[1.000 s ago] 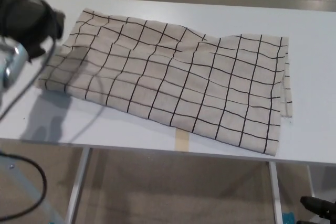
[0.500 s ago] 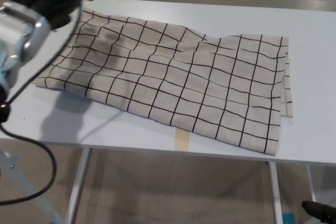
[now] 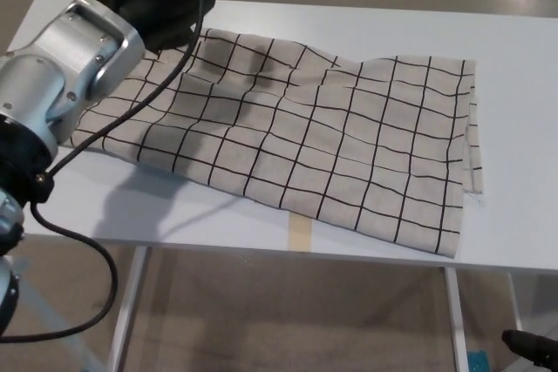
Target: Use the left hand to fold a white towel with checkered patterns in half.
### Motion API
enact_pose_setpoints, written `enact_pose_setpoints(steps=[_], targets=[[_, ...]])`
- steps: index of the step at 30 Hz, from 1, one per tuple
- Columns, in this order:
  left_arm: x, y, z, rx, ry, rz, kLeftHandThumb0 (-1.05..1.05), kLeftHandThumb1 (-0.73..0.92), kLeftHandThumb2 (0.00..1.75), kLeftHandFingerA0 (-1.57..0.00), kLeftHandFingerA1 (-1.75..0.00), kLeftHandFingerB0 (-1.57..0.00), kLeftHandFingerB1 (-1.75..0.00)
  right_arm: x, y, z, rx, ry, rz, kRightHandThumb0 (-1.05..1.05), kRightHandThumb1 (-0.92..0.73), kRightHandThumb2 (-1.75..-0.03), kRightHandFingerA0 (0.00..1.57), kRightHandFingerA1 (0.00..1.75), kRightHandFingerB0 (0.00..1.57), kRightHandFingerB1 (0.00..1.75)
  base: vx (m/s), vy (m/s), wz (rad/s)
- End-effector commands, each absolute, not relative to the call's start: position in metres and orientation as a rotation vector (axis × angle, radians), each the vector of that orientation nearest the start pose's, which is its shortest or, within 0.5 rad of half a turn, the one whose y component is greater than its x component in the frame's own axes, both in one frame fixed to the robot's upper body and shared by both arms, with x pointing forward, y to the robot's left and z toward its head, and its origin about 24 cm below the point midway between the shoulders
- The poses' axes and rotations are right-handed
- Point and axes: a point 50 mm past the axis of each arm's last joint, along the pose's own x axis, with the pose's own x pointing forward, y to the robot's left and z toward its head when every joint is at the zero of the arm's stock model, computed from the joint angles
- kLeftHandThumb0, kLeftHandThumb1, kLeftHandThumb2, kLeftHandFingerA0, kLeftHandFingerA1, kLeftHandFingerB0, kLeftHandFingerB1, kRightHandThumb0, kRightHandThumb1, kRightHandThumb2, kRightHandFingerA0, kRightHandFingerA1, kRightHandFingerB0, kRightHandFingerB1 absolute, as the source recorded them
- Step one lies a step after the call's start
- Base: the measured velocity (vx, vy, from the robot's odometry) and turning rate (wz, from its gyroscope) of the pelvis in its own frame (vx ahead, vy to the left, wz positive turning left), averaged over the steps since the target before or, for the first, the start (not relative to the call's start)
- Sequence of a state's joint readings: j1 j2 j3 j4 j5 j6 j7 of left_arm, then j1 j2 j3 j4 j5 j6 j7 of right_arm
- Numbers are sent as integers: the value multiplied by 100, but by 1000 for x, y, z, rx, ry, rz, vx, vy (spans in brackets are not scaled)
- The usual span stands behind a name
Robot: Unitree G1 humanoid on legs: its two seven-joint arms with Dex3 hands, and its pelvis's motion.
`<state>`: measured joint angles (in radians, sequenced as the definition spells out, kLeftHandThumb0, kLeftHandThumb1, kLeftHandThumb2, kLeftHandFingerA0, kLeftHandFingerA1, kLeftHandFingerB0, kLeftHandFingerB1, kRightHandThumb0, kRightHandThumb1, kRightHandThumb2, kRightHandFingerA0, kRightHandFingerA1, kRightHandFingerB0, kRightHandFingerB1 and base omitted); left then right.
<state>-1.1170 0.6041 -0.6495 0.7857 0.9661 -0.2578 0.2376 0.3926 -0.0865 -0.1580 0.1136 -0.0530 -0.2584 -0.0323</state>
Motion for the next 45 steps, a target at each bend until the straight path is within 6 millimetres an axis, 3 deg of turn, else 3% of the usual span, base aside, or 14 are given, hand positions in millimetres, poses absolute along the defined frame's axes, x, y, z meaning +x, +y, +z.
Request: enact_pose_setpoints(steps=[1, 17, 22, 24, 26, 31, 32, 33, 39, 40, 41, 42, 45], targets=[[395, 162, 162, 1872, -110, -429, -93, 47, 60, 0, 0, 0, -1, 138, -229, -34, -198, 259, -260, -33, -66, -60, 83, 68, 76, 53, 0, 0, 0], [382, 194, 135, 1794, 69, -436, -91, 44, 60, 0, 0, 0, -1, 137, -229, -31, -153, 275, -278, -32, -67, -60, 80, 69, 76, 53, 0, 0, 0], [370, 197, 130, 1777, 23, -445, -74, 45, 56, 0, 0, 0, -1, 137, -231, -32, -147, 259, -269, -31, -67, -60, 75, 67, 77, 52, 0, 0, 0], [361, 202, 128, 1760, -108, -395, -45, 40, 53, 0, 0, 0, -11, 137, -232, -32, -141, 251, -267, -31, -67, -60, 67, 63, 78, 52, 0, 0, 0], [356, 205, 128, 1729, -163, -370, -44, 31, 63, 0, 0, 0, -14, 137, -232, -32, -139, 250, -267, -31, -67, -60, 66, 62, 77, 53, 0, 0, 0], [351, 212, 118, 1672, -183, -346, -37, 28, 64, 0, -11, 0, -23, 134, -232, -33, -146, 267, -276, -31, -67, -60, 76, 66, 77, 53, 0, 0, 0], [350, 212, 115, 1672, -167, -349, -31, 41, 57, 0, -9, 0, -20, 133, -233, -34, -150, 267, -274, -31, -67, -60, 76, 66, 77, 53, 0, 0, 0], [351, 213, 114, 1670, -157, -352, -36, 35, 66, 0, -8, 0, -21, 132, -233, -34, -155, 267, -273, -31, -67, -60, 76, 66, 77, 53, 0, 0, 0], [352, 215, 106, 1685, -120, -341, -36, 38, 67, 0, -11, 0, -22, 128, -234, -34, -184, 282, -272, -31, -67, -60, 76, 66, 76, 52, 0, 0, 0], [353, 215, 105, 1679, -115, -336, -35, 45, 54, 0, -12, 0, -23, 129, -234, -34, -181, 281, -277, -31, -66, -60, 74, 66, 76, 52, 0, 0, 0], [354, 215, 104, 1676, -113, -333, -35, 45, 54, 0, -12, 0, -23, 128, -234, -34, -179, 280, -279, -31, -66, -60, 74, 66, 76, 52, 0, 0, 0], [355, 216, 103, 1663, -114, -326, -38, 27, 66, 0, -14, 0, -25, 128, -234, -34, -173, 276, -282, -30, -66, -60, 72, 67, 76, 52, 0, 0, 0], [357, 217, 99, 1629, -135, -303, -38, 27, 66, 0, -14, 0, -25, 128, -234, -34, -170, 270, -291, -30, -67, -60, 73, 68, 76, 52, 0, 0, 0]])
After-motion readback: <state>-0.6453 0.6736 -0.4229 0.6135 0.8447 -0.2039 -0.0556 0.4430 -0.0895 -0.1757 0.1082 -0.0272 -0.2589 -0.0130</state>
